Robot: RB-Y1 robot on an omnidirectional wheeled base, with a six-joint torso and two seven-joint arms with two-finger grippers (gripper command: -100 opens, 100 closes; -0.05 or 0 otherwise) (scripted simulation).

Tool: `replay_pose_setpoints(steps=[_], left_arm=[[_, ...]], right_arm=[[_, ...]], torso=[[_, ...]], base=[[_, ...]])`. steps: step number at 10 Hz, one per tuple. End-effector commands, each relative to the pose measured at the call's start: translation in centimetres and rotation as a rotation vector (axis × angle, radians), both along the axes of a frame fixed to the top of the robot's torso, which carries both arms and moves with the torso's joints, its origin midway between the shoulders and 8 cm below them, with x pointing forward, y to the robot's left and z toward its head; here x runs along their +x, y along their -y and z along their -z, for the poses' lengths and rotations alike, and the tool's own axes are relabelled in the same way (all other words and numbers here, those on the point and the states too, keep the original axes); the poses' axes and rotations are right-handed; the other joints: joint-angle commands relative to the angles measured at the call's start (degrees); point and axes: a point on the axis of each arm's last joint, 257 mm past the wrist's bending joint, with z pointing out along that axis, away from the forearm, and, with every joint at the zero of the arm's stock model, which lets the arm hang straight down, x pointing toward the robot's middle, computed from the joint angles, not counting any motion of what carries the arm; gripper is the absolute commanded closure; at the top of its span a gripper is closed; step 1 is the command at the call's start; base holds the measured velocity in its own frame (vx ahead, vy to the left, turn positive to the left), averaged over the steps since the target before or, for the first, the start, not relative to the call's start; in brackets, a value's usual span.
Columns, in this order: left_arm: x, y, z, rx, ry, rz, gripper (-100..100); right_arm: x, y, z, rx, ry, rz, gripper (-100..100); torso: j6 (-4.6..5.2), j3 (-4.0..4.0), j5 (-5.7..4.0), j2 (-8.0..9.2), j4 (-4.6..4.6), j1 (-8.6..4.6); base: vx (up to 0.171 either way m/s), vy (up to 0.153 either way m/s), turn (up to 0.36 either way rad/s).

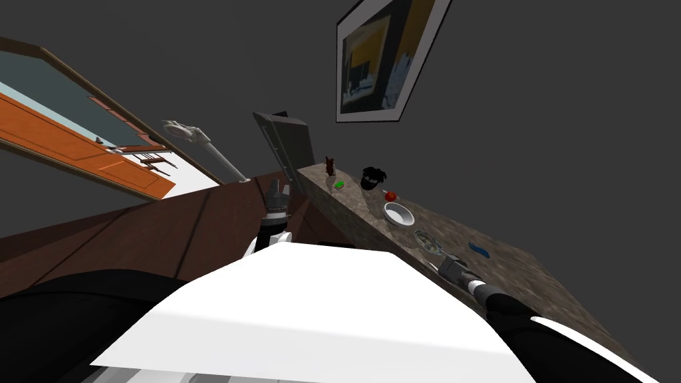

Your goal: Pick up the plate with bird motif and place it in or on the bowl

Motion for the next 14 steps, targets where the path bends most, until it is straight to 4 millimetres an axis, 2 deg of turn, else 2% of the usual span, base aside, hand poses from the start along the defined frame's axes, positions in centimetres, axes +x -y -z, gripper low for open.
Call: replay_pose_setpoints(steps=[1,2,3,4,8,9,10,12,13,14], left_arm=[[0.0,0.0,0.0,0.0,0.0,0.0,0],[0.0,0.0,0.0,0.0,0.0,0.0,0],[0.0,0.0,0.0,0.0,0.0,0.0,0],[0.0,0.0,0.0,0.0,0.0,0.0,0],[0.0,0.0,0.0,0.0,0.0,0.0,0],[0.0,0.0,0.0,0.0,0.0,0.0,0],[0.0,0.0,0.0,0.0,0.0,0.0,0],[0.0,0.0,0.0,0.0,0.0,0.0,0],[0.0,0.0,0.0,0.0,0.0,0.0,0],[0.0,0.0,0.0,0.0,0.0,0.0,0]], right_arm=[[-0.3,0.2,1.0,0.001,0.001,0.016,-100],[-0.4,0.3,1.5,0.001,0.001,0.024,-100],[-0.3,0.2,1.1,0.002,0.002,0.019,-100],[-0.3,0.2,1.2,0.001,0.001,0.02,100],[-0.3,0.2,1.2,0.001,0.001,0.02,100],[-0.3,0.2,1.2,0.001,0.001,0.02,0],[1.2,1.0,-0.5,-0.018,0.041,0.022,-100],[2.3,2.2,-2.5,-0.029,0.092,0.056,-100],[2.3,2.2,-2.5,-0.029,0.092,0.056,-100],[2.2,3.0,-3.5,-0.027,0.116,0.093,-100]], torso=[[0.0,0.0,0.0,0.0,0.0,0.0],[-0.03,-0.01,-0.02,-0.03,0.0,-0.05],[-0.02,-0.03,-0.03,-0.06,-0.01,-0.11],[0.01,0.0,-0.01,-0.01,0.0,-0.05],[0.01,0.04,0.01,0.07,0.02,0.04],[0.01,0.04,0.01,0.07,0.02,0.04],[0.01,0.05,0.01,0.07,0.02,0.04],[0.0,0.09,0.04,0.16,0.04,0.12],[-0.01,0.13,0.04,0.23,0.05,0.16],[0.02,0.14,0.05,0.24,0.06,0.18]], base=[[0.023,-0.02,0.114],[0.034,-0.035,0.122],[0.015,-0.017,0.021],[0.0,0.0,0.0],[0.0,0.0,0.0],[0.0,0.0,0.0],[-0.017,0.014,0.023],[-0.042,0.027,0.059],[-0.049,0.039,0.034],[-0.053,0.057,0.08]])
